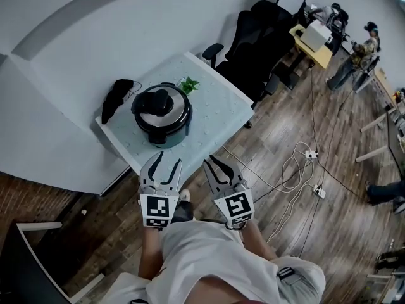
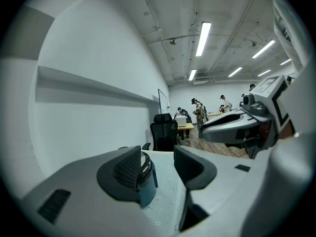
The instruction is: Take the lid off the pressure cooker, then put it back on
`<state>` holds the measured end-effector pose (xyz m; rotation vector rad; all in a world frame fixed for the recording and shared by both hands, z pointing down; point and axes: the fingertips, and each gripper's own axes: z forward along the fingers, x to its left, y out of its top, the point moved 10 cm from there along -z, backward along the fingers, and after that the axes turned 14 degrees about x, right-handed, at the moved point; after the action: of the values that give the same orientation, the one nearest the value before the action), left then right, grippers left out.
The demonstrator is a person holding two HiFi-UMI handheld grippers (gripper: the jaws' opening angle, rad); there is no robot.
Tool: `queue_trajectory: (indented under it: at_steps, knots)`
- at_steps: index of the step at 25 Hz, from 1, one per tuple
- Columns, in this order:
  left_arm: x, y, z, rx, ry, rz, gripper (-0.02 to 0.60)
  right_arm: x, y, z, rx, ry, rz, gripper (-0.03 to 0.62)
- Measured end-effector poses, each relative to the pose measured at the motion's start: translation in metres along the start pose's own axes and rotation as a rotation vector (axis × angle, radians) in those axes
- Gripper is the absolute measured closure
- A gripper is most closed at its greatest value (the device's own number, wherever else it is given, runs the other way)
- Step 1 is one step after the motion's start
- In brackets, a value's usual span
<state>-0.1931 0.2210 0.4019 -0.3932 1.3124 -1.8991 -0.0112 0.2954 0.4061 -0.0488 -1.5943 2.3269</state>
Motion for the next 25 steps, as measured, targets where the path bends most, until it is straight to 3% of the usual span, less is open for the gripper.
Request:
queue_trajectory:
  at_steps: [15,25]
  knots:
    - [0.067,0.018,0.075,0.025,-0.049,0.006,0.379,-0.036,0.027,0.081,0.046,-0.037,0.031,0.528]
    - [0.119,0.015,0.108,0.036,-0.048,-0.019,0.379,-0.038,0.047,0.141,0.077,-0.024,0.020,0.528]
